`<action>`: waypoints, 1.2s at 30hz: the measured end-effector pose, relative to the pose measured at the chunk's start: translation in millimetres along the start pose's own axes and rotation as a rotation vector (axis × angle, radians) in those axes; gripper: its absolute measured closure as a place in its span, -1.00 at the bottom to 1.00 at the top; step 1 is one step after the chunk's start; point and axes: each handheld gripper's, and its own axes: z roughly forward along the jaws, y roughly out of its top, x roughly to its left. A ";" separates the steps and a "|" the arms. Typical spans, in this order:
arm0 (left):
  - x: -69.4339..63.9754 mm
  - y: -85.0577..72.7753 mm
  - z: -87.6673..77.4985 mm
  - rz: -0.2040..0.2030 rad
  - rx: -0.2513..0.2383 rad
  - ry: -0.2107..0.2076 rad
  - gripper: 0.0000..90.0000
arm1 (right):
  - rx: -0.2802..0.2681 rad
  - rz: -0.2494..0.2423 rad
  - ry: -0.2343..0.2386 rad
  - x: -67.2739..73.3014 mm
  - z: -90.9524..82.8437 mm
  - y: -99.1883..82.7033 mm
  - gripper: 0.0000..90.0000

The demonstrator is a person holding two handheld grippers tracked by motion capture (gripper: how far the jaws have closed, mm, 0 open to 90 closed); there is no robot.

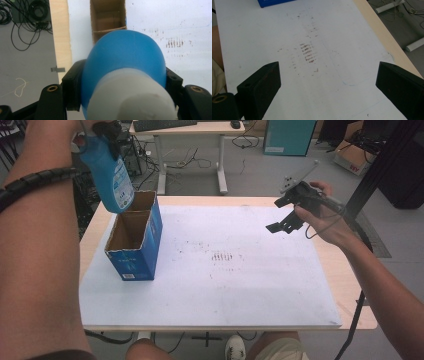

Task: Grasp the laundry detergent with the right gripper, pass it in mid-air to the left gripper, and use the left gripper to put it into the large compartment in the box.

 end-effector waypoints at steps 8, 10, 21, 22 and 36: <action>5.5 -3.3 7.3 -0.011 -0.011 0.007 -0.20 | -0.002 -0.002 0.000 3.7 -1.5 0.2 -0.87; 6.7 -4.0 10.0 -0.013 -0.013 0.007 -0.20 | -0.003 -0.001 0.000 4.8 -1.4 -0.2 -0.87; 14.6 -8.5 28.1 -0.010 0.008 0.008 -0.20 | -0.002 -0.004 0.000 8.1 -3.3 2.5 -0.87; 14.1 -8.9 29.3 -0.020 0.008 0.006 -0.20 | -0.001 -0.004 -0.002 8.3 -3.3 2.9 -0.87; 11.1 -10.0 39.4 -0.019 0.011 0.000 -0.20 | -0.003 -0.018 0.000 11.1 -2.6 5.8 -0.87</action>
